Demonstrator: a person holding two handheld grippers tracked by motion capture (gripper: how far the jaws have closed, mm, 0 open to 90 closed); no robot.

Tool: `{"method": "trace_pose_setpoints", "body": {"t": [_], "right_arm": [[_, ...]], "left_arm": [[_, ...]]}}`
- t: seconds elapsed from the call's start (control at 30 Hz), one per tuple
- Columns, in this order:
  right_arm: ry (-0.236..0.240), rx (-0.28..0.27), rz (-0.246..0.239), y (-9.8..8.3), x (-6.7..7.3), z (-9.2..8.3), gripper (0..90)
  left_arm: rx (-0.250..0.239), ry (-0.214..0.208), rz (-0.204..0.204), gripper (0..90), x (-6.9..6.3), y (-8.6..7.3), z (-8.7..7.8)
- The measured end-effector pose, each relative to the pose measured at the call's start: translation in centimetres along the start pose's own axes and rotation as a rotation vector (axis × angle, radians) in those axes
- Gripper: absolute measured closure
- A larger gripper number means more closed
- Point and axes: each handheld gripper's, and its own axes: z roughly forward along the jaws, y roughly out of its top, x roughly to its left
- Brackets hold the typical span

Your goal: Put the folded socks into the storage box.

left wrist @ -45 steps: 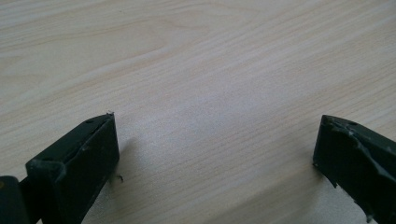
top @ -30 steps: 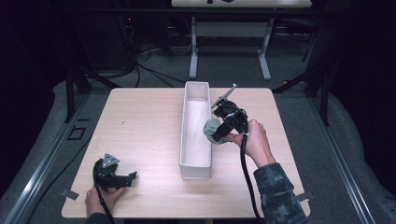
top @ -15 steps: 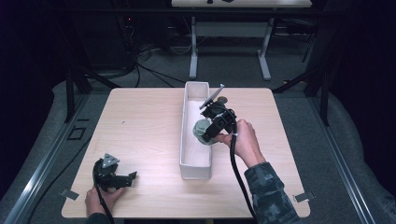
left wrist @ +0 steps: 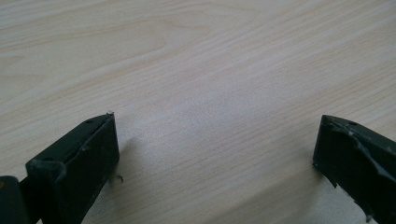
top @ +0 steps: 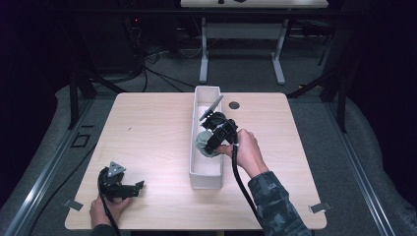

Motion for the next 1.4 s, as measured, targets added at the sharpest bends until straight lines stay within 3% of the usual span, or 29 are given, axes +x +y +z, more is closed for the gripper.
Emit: {"method": "trace_pose_setpoints", "body": {"t": [0.6, 1.03, 1.4], "right_arm": [[0.031, 0.059, -0.012, 0.1, 1.0, 3.0, 60.8], [0.067, 0.094, 0.008, -0.3, 1.3, 4.8, 60.4], [0.065, 0.119, 0.023, -0.8, 1.1, 5.9, 60.4]], "left_arm": [[0.001, 0.001, 0.0, 0.2, 0.0, 0.0, 0.0], [-0.001, 0.003, -0.003, 0.2, 0.0, 0.0, 0.0], [-0.002, 0.003, -0.004, 0.2, 0.0, 0.0, 0.0]]}}
